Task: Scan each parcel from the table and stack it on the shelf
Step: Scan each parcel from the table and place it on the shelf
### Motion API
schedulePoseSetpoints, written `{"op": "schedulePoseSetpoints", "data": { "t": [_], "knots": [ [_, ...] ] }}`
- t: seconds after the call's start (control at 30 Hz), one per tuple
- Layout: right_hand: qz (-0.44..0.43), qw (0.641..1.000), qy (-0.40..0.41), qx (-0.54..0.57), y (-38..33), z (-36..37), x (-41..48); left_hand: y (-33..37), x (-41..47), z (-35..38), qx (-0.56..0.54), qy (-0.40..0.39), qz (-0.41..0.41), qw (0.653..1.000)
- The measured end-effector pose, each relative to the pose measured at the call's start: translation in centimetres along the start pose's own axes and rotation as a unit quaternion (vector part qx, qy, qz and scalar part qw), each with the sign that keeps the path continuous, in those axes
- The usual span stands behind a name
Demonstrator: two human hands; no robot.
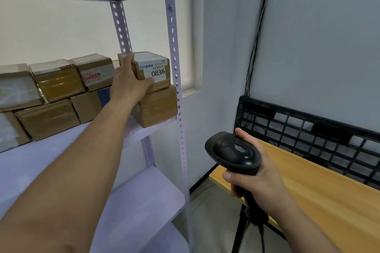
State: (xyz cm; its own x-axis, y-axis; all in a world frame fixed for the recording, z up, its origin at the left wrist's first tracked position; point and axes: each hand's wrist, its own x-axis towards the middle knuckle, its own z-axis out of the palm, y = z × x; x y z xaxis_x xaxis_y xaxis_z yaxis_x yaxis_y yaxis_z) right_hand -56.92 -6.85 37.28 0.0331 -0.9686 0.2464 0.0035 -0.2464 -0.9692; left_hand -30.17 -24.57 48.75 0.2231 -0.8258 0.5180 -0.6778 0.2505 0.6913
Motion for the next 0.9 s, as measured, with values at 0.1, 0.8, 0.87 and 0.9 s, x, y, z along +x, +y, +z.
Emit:
{"op": "schedulePoseSetpoints", "data": {
  "t": [0.1, 0.8, 0.87, 0.9],
  "knots": [
    [0.001, 1.0, 0.002, -0.002, 0.1, -0.1, 0.0, 0.0, 0.4, 0.3, 0.005, -0.003, 0.006, 1.0],
    [-0.014, 1.0, 0.012, -0.005, -1.2, -7.5, -7.5, 5.2, -14.4, 4.1, -0.011, 0.054, 0.102, 0.993],
    [-0.013, 1.0, 0.016, -0.014, -1.3, -9.0, -9.2, 6.7, -18.0, 6.1, -0.011, 0.01, 0.105, 0.994],
    [-0.014, 1.0, 0.018, -0.017, -1.3, -9.8, -10.1, 7.4, -20.0, 7.2, -0.011, -0.014, 0.103, 0.995]
  ]
}}
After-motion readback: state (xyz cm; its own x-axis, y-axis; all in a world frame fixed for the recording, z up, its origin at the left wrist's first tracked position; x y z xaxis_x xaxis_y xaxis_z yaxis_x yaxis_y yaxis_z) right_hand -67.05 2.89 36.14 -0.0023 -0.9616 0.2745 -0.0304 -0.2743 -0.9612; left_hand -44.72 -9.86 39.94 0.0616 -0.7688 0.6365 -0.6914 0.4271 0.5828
